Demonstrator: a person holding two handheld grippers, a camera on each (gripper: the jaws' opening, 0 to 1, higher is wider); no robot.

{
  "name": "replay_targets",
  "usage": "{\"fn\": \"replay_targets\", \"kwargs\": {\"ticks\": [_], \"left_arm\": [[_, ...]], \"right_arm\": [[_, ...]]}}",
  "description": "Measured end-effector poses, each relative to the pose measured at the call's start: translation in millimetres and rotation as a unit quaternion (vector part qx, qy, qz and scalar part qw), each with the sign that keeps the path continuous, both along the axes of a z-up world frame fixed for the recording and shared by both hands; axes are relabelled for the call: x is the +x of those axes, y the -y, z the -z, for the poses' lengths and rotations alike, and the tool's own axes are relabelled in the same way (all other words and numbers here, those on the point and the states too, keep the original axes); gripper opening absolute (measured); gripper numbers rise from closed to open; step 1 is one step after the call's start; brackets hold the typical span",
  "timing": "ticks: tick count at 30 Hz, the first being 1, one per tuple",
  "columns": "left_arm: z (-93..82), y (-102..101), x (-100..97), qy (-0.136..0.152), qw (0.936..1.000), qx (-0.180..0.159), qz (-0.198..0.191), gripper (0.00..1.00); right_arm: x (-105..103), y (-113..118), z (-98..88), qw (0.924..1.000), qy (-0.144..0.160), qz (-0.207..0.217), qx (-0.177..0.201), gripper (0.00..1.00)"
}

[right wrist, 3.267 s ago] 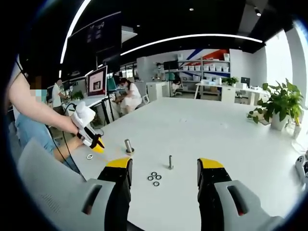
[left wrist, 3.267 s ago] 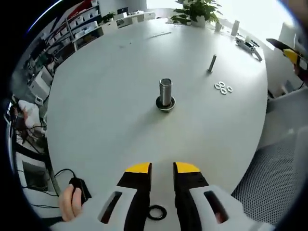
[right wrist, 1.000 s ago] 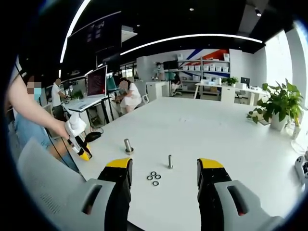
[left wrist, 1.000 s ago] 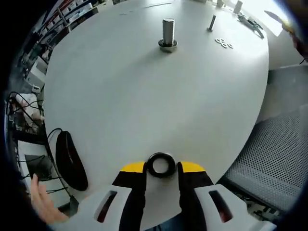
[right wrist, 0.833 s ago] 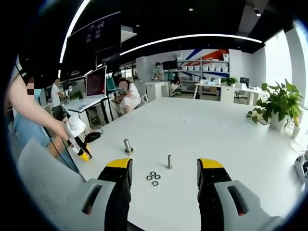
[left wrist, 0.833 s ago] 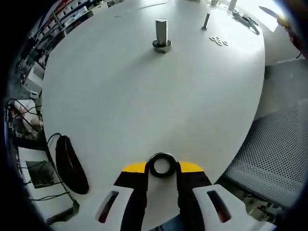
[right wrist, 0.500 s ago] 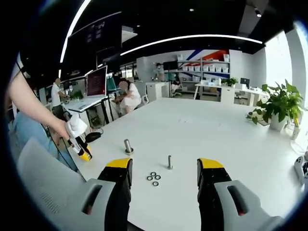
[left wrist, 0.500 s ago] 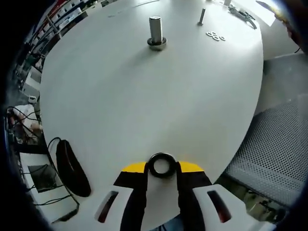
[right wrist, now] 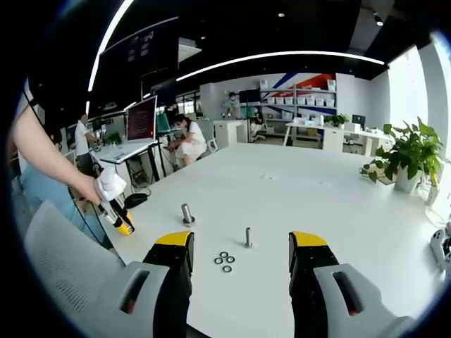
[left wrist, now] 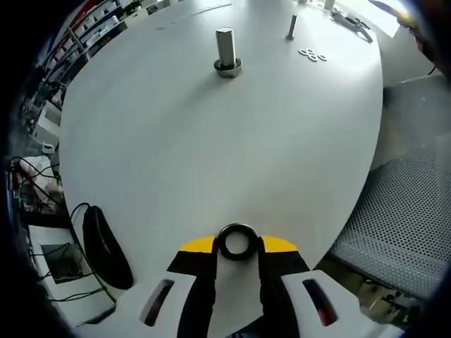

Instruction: Place the washer onto the threaded stud by aligning its center hole with the stud, sliding it down to the base, and recovering from edge contact or off-axis alignment until the washer reaches the visible bottom stop.

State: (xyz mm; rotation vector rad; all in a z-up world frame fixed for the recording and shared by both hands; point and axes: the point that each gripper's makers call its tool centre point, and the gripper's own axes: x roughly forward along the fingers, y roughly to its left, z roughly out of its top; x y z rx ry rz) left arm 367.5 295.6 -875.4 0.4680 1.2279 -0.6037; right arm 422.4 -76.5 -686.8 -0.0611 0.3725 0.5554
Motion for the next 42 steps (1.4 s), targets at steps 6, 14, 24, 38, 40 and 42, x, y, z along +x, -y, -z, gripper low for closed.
{"fn": "replay_targets", "kwargs": {"ticks": [6, 14, 24, 38, 40, 42], "left_arm": [[-1.2, 8, 2.8, 0.016, 0.9999, -0.005, 0.001, 0.20], [-7.3, 17, 13.1, 0.015, 0.9998, -0.006, 0.008, 0.20], [-11.2, 25, 26.4, 0.021, 0.9996, -0.011, 0.015, 0.20], [-30.1, 51, 50.3, 0.058, 0.9974, -0.031, 0.030, 0.20], [-35.5, 56, 54.7, 0.062, 0.9969, -0.036, 0.032, 0.20], [-39.1, 59, 59.9, 0.070, 0.9962, -0.040, 0.034, 0.20]], "right_arm": [[0, 0, 0.5, 1.0000, -0.001, 0.001, 0.000, 0.57], [0, 2, -0.5, 1.0000, 0.000, 0.004, 0.001, 0.57], [1, 2, -1.1, 1.0000, 0.001, 0.006, 0.003, 0.57], [1, 3, -2.0, 1.0000, 0.001, 0.007, 0.005, 0.57], [1, 3, -2.5, 0.9999, 0.002, 0.008, 0.007, 0.57], [1, 3, -2.6, 0.9999, 0.002, 0.008, 0.006, 0.57]]}}
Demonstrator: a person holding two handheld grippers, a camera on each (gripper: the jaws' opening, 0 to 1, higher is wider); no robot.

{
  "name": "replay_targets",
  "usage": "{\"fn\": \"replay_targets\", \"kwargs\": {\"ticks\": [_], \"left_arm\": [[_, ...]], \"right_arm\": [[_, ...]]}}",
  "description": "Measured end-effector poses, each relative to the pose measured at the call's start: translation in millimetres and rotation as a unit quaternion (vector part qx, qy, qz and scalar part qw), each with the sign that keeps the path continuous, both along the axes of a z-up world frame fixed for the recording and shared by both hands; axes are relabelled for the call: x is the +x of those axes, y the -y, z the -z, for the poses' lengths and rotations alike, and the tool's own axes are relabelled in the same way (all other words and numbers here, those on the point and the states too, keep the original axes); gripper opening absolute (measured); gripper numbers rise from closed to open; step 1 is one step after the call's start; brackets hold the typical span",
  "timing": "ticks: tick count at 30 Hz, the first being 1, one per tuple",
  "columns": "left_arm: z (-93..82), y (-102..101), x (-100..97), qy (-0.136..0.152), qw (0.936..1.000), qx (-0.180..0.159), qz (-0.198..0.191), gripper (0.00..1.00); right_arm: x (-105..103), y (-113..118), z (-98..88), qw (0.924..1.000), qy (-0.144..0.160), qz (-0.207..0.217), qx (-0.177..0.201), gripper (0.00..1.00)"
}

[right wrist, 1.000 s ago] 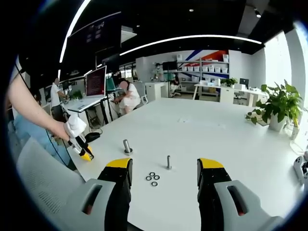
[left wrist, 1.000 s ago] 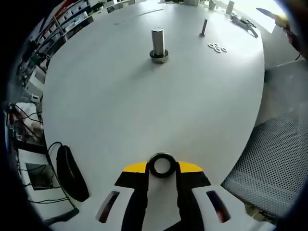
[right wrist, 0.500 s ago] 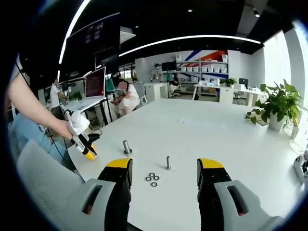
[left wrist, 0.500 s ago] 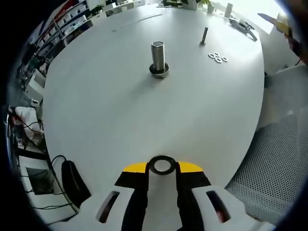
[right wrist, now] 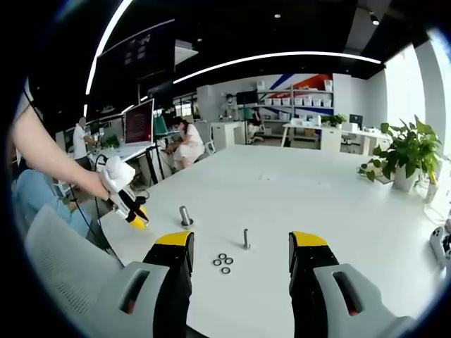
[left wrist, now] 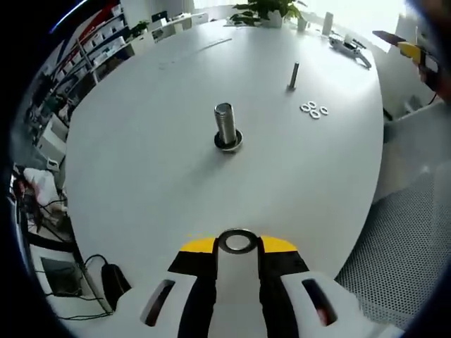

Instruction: Place the washer onto the threaded stud by aligning its center hole with the stud, sliding it down to the base, and recovering from edge contact or off-axis alignment until the washer reaches the visible bottom stop.

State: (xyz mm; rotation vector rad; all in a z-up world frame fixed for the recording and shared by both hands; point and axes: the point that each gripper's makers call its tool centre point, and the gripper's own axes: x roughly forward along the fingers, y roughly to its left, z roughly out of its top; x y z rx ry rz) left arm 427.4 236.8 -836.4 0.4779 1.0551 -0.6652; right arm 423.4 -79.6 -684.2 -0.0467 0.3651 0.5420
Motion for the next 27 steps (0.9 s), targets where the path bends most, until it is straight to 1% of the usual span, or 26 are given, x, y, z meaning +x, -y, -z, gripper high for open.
{"fn": "replay_targets", "kwargs": {"ticks": [6, 14, 20, 24, 27], "left_arm": [[-16.1, 14, 14.6, 0.019, 0.9997, -0.009, 0.008, 0.20], [-23.7, 21, 26.8, 0.032, 0.9993, -0.010, 0.019, 0.20], [-37.0, 29, 39.3, 0.046, 0.9985, -0.018, 0.022, 0.20], [-47.9, 38, 47.4, 0.056, 0.9978, -0.024, 0.026, 0.20], [-52.2, 43, 55.4, 0.063, 0.9972, -0.025, 0.030, 0.20]], "right_arm": [[0, 0, -0.4, 1.0000, 0.000, 0.001, 0.000, 0.57], [0, 0, -0.4, 1.0000, 0.000, 0.001, 0.001, 0.57], [1, 1, -0.9, 1.0000, 0.001, 0.002, 0.003, 0.57], [1, 1, -1.1, 1.0000, 0.001, 0.003, 0.003, 0.57], [0, 1, -1.5, 1.0000, 0.002, 0.003, 0.003, 0.57]]}}
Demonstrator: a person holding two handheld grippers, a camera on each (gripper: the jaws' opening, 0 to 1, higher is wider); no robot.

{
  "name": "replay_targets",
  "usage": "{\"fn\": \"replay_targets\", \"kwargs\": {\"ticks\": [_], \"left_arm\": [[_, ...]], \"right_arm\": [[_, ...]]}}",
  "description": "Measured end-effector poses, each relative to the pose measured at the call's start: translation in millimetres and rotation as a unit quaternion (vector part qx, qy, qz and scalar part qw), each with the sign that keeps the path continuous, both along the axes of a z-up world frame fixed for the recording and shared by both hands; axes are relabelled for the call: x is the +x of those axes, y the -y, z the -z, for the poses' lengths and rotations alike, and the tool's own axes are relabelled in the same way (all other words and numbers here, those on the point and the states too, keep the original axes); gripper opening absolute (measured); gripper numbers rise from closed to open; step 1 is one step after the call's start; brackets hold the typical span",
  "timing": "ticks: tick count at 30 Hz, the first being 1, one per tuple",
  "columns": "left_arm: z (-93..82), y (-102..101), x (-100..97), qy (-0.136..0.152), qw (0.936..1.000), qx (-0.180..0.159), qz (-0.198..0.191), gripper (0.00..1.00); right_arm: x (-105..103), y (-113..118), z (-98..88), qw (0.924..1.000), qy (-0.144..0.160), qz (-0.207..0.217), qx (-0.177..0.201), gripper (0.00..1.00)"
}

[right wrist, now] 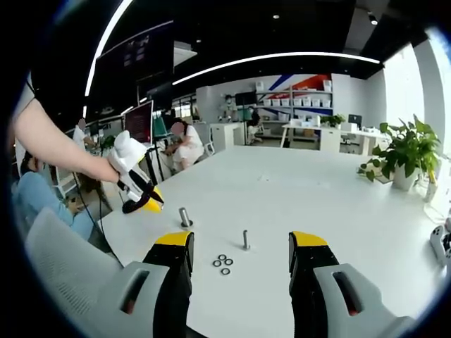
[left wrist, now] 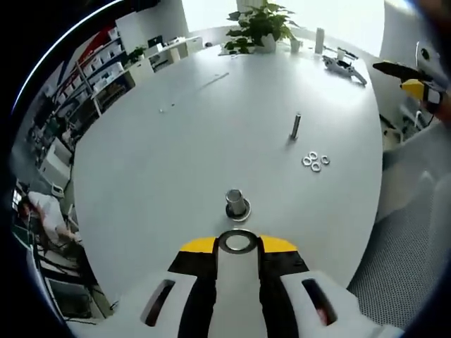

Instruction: Place the washer onto the threaded stud by aligning its center hole with the stud, sliding it down to the base, and recovering from edge contact or off-axis alignment until the washer reaches the visible bottom stop.

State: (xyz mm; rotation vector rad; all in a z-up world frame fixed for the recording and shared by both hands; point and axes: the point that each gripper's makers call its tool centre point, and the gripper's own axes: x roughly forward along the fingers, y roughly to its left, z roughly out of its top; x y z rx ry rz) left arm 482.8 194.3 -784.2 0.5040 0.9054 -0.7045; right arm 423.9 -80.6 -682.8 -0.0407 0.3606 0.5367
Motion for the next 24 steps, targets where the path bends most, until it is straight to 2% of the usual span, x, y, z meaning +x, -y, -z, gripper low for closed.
{"fn": "replay_targets", "kwargs": {"ticks": [13, 24], "left_arm": [[-1.9, 17, 24.4, 0.003, 0.9999, 0.005, 0.015, 0.20], [5.5, 28, 33.2, -0.015, 0.9992, 0.027, 0.027, 0.20]], "right_arm": [[1, 1, -1.4, 1.0000, 0.001, 0.003, 0.004, 0.57], [1, 2, -3.6, 0.9999, 0.003, 0.006, 0.011, 0.57]]}}
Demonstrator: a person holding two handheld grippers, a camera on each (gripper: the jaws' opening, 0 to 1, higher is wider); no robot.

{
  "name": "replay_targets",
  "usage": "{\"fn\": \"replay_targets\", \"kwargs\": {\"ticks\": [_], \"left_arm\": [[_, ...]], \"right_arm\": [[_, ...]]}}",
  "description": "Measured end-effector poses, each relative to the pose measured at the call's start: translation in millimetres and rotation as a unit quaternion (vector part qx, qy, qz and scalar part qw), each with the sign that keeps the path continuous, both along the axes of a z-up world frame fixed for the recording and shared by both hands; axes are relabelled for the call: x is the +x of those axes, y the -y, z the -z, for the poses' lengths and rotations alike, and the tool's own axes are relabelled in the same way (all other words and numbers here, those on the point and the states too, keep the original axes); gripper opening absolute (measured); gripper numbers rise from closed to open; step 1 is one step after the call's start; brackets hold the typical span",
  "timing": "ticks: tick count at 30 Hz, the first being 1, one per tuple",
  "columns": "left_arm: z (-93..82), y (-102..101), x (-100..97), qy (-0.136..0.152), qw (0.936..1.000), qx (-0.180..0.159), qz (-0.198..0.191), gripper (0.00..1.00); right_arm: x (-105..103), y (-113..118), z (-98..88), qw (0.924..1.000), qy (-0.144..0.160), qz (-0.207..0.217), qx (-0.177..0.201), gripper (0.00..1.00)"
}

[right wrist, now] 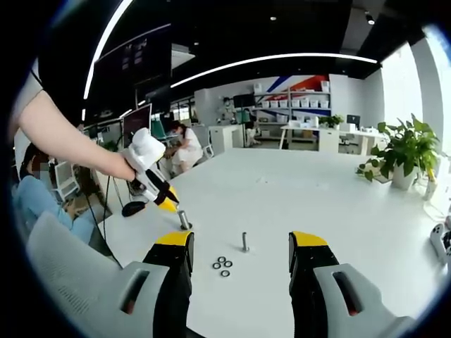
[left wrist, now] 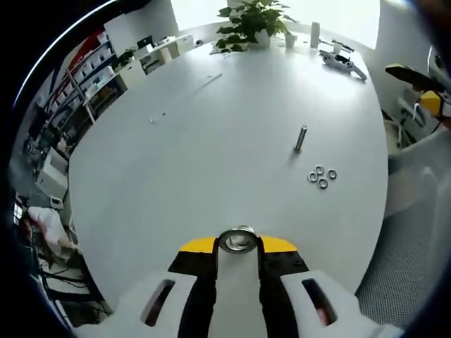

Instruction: Place the washer onto the threaded stud by aligning its center hole with the stud, sliding it down to the base, and recovering from edge contact or off-axis alignment until the washer reaches the visible bottom stop.

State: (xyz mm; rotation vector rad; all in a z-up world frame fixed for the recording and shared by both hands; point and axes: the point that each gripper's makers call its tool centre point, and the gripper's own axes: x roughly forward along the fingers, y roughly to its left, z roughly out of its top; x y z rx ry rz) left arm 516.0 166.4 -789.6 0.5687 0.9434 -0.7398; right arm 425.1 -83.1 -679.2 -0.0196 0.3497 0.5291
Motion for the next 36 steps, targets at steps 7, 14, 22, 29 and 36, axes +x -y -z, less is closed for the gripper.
{"fn": "replay_targets", "kwargs": {"ticks": [7, 14, 22, 29, 36], "left_arm": [[8.1, 0, 4.6, -0.013, 0.9996, 0.021, 0.011, 0.20], [8.7, 3, 5.5, -0.024, 0.9991, 0.031, 0.018, 0.20], [15.7, 3, 4.0, -0.036, 0.9981, 0.044, 0.024, 0.20], [17.0, 0, 4.0, -0.039, 0.9983, 0.041, 0.014, 0.19], [16.7, 4, 6.6, -0.031, 0.9987, 0.037, 0.015, 0.19]], "right_arm": [[1, 1, -1.0, 1.0000, 0.000, 0.003, 0.002, 0.57], [2, 3, -0.9, 1.0000, 0.000, 0.007, 0.005, 0.57], [2, 3, -0.9, 1.0000, -0.001, 0.006, 0.007, 0.57], [1, 1, -0.1, 1.0000, -0.003, 0.003, 0.007, 0.57], [1, 1, 0.9, 1.0000, -0.005, 0.003, 0.006, 0.57]]}}
